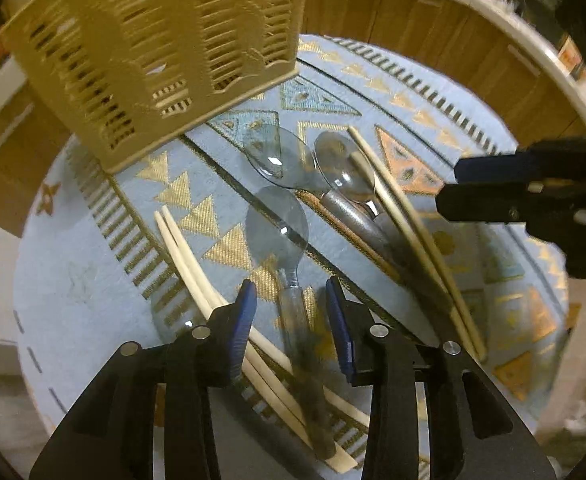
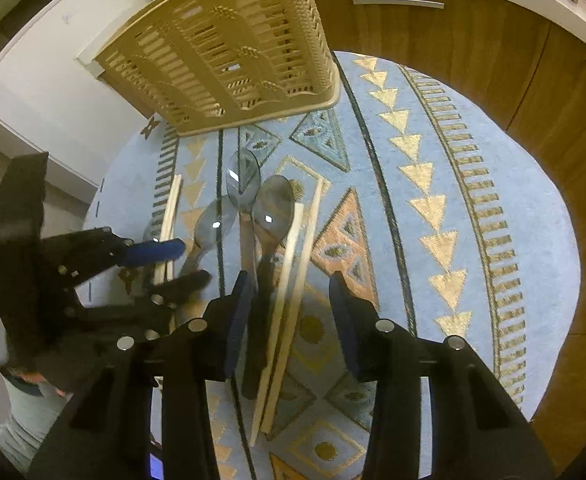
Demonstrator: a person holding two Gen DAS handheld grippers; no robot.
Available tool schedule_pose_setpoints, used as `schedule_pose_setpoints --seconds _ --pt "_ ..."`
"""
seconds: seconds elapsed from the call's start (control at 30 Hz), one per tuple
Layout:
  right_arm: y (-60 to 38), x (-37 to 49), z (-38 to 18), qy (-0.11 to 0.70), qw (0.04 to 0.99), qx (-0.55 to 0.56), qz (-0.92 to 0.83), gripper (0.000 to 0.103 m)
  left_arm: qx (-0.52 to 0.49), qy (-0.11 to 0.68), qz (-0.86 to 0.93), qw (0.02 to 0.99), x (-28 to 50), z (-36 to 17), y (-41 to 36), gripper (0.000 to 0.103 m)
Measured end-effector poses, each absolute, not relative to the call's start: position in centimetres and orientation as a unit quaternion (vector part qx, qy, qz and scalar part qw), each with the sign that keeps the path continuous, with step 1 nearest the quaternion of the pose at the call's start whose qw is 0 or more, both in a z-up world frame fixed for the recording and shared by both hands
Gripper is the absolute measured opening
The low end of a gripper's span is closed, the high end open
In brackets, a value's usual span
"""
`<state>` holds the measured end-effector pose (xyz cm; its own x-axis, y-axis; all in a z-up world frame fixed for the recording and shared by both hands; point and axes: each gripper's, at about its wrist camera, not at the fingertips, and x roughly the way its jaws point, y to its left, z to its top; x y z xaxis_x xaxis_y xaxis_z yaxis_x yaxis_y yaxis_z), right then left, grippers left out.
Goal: Organize utensils
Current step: 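Grasp another clear spoon from the table with the left tool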
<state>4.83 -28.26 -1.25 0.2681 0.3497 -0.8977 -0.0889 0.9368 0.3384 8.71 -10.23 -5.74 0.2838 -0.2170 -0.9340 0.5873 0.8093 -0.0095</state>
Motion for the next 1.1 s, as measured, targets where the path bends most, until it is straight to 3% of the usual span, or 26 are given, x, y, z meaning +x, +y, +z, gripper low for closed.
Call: schedule_pose_setpoints --seconds 0.1,0.27,0.37,0.67,1.1 --pt "-28.1 5.4 -1.3 0.592 0.786 0.111 0.141 0.037 0.204 0.536 -0.24 0.783 8.2 -5.9 -11.2 0.034" --pt "-27.2 6.2 -1.8 0.597 0.778 0.114 0.159 0.037 0.202 0.535 -0.238 0.785 8.1 -5.9 -11.8 0.013" --pt "-26.6 6.5 -1.9 0.593 0.777 0.115 0.179 0.037 0.198 0.525 -0.228 0.796 7.7 -5.9 -11.8 0.012" --pt "-24.6 7.6 -2.7 0.596 0.765 0.117 0.214 0.022 0.083 0.507 -0.234 0.825 7.6 -4.3 -8.0 0.01" --pt "-22.4 9.7 -4.4 0.623 0.756 0.09 0.179 0.02 0.014 0.482 -0.234 0.844 8.6 -1.6 -2.2 0.01"
